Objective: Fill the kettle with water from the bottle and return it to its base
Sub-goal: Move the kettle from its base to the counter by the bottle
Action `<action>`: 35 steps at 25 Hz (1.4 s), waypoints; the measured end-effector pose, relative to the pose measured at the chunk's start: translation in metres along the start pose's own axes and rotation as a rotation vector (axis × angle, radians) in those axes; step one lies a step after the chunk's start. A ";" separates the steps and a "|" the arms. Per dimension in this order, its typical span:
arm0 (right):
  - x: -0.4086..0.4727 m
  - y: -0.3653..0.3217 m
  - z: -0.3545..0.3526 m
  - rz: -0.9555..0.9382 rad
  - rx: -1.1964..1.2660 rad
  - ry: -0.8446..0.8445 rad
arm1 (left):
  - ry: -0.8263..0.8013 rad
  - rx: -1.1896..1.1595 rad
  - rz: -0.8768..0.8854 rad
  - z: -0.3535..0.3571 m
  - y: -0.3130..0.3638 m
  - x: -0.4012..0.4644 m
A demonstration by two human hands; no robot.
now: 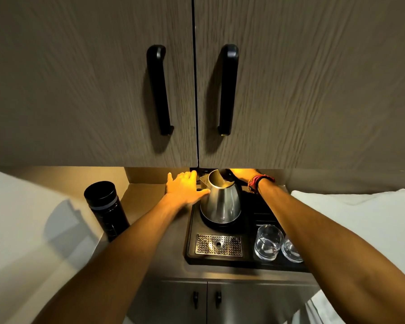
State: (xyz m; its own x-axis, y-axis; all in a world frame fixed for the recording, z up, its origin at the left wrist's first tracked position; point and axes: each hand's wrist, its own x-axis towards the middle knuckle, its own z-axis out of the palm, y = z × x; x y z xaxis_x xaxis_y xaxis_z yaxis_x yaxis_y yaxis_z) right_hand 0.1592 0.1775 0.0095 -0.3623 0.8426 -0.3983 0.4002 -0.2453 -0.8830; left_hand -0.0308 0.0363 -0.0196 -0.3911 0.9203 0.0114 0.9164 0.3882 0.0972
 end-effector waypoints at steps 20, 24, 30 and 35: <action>0.005 0.025 -0.003 -0.272 -0.224 0.054 | -0.028 0.014 -0.051 0.001 -0.010 -0.024; 0.005 0.022 0.004 -0.401 -0.143 0.140 | 0.002 0.038 -0.066 -0.005 -0.017 -0.027; -0.002 0.001 0.022 -0.487 -0.152 0.154 | 0.066 0.024 -0.107 -0.033 -0.033 -0.040; 0.005 0.005 0.064 -0.263 -0.378 -0.116 | 0.153 0.108 -0.183 -0.053 -0.055 -0.060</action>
State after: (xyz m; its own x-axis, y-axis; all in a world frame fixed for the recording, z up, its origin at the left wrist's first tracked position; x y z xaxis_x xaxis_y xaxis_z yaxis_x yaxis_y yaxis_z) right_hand 0.1060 0.1496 -0.0130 -0.5759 0.7881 -0.2173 0.5523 0.1792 -0.8142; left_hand -0.0622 -0.0423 0.0266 -0.5523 0.8192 0.1542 0.8296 0.5584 0.0047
